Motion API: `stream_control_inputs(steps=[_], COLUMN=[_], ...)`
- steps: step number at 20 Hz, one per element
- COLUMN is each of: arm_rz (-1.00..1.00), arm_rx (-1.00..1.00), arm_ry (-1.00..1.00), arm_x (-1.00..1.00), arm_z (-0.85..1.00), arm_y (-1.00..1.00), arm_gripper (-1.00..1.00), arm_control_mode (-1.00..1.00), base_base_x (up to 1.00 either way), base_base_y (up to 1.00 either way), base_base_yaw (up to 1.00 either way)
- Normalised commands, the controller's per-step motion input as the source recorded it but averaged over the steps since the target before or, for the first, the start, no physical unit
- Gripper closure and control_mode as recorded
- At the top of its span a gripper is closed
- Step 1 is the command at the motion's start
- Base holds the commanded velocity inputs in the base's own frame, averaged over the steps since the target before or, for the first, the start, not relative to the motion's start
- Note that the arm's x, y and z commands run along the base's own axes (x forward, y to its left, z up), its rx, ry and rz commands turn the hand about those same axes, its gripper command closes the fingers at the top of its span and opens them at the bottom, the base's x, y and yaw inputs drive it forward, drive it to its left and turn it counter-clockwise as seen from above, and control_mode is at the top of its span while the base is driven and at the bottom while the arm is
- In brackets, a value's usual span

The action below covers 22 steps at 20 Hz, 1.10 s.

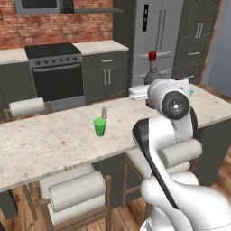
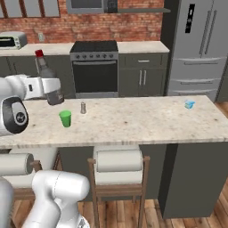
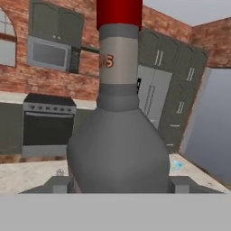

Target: Open the cabinet directly in front. Then move the liquor and the cup to the dining counter with the candle on it.

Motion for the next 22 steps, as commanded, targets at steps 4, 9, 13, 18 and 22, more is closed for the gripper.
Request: stream_control_inputs(steps=[4, 9, 13, 18, 22], arm_rz=[0.24, 0.32, 0.34, 0.12, 0.0], arm_rx=[0.09, 0.17, 0.15, 0.02, 0.0], arm_ry=[0.18, 0.3, 0.31, 0.09, 0.0], arm_x=[0.53, 0.1, 0.0, 0.0, 0.57], arm_z=[-0.28, -0.68, -0.86, -0.27, -0.2], arm_y=[-0.43, -0.44, -0.24, -0.03, 0.0], arm_gripper=[1.0, 1.0, 1.0, 1.0, 1.0], arm_control_mode=[-1.0, -1.0, -1.0, -1.0, -1.0], base_base_x=[0.0, 0.0, 0.0, 0.0, 0.0], base_base_y=[0.0, 0.0, 0.0, 0.0, 0.0], base_base_yaw=[0.0, 0.0, 0.0, 0.0, 0.0])
